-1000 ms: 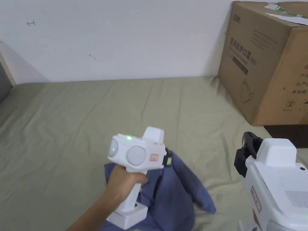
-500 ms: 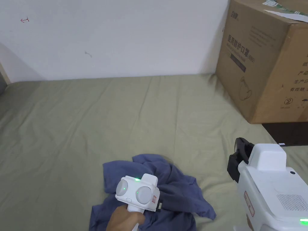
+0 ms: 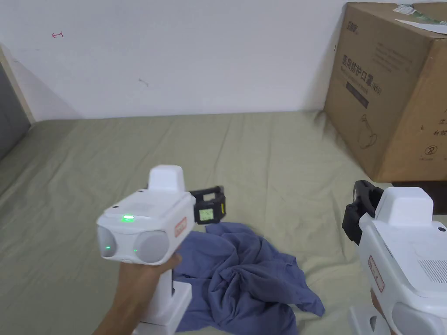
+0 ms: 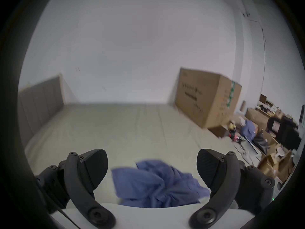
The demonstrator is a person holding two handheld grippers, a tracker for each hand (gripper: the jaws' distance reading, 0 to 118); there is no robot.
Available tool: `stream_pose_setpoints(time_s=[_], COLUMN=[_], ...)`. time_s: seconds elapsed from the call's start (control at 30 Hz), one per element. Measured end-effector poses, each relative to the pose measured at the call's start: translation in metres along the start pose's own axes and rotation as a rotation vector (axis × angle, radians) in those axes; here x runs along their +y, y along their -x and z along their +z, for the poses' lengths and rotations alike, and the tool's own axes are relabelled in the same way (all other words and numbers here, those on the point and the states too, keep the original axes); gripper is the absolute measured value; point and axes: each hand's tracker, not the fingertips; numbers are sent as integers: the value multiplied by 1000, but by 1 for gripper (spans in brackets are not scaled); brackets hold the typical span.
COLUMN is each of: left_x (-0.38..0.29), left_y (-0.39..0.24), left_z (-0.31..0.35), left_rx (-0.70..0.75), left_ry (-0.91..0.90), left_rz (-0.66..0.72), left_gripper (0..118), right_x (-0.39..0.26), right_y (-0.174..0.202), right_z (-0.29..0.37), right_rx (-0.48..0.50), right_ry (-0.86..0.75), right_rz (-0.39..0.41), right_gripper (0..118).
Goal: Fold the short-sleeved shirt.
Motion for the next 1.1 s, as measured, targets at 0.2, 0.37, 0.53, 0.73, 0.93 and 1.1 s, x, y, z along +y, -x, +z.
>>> stream_pose_setpoints(time_s=[0.2,0.37,0.53,0.73,0.93,1.1], left_x=[14,-1,-6,-12,-30,-92], left_y=[29,43,48,47,64,82], left_z=[38,50,55,45,9,-26], left_rx=[159,254,262,237,238,170], left_ry=[-176,-268,-278,-207,95,344], left_rz=[-65,-127,-124,-99,9,157], left_gripper=[112,93,11,0,0,0], right_x=[7,11,19,16,9,-1], right_y=[3,7,15,15,13,12], right_z=[1,2,10,6,-1,-6], right_rx=[9,15,21,27,30,34], right_ry=[-34,-54,-62,-58,-41,-17], right_rz=[2,10,17,13,7,-3], right_gripper=[1,1,1,1,1,1])
